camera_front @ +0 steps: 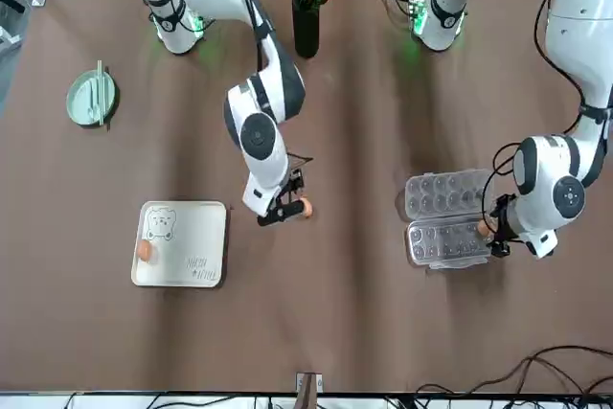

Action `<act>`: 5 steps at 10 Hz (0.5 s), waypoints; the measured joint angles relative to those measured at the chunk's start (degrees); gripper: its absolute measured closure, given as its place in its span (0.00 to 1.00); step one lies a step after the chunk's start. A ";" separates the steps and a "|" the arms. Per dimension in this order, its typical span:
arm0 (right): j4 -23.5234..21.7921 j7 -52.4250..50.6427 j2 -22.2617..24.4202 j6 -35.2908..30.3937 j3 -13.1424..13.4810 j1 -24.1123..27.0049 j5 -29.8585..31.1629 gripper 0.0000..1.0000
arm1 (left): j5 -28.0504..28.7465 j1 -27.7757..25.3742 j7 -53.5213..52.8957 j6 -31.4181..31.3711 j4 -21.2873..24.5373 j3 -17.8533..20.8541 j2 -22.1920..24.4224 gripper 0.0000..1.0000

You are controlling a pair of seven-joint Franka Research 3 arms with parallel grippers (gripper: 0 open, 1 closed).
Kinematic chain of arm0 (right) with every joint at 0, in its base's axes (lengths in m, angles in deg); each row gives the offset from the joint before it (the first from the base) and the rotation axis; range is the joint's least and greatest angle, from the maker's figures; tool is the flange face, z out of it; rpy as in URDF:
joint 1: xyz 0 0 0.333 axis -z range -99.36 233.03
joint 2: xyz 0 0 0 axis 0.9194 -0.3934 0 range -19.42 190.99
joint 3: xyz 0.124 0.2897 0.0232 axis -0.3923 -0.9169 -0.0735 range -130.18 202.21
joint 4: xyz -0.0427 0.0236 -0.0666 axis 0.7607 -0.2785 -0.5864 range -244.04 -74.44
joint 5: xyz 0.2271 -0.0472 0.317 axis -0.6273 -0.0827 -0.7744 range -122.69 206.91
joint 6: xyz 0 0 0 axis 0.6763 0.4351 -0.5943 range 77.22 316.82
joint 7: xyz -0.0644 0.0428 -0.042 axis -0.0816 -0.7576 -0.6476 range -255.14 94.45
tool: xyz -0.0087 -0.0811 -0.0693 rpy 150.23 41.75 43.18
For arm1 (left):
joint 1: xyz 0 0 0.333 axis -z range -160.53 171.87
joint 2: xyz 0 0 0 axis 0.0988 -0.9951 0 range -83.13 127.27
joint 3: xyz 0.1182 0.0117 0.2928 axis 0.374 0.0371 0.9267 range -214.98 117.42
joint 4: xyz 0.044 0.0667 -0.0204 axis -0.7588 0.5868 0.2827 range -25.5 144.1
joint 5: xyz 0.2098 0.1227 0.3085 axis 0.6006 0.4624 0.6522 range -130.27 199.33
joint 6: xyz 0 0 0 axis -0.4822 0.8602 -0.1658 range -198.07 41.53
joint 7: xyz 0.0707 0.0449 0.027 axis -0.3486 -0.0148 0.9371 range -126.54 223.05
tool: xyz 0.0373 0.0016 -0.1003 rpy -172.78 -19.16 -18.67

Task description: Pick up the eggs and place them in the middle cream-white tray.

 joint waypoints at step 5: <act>-0.34 -17.70 -5.07 13.12 -2.39 -1.40 0.20 0.00 | 1.12 0.01 -0.04 -2.21 1.33 -0.01 -0.41 0.51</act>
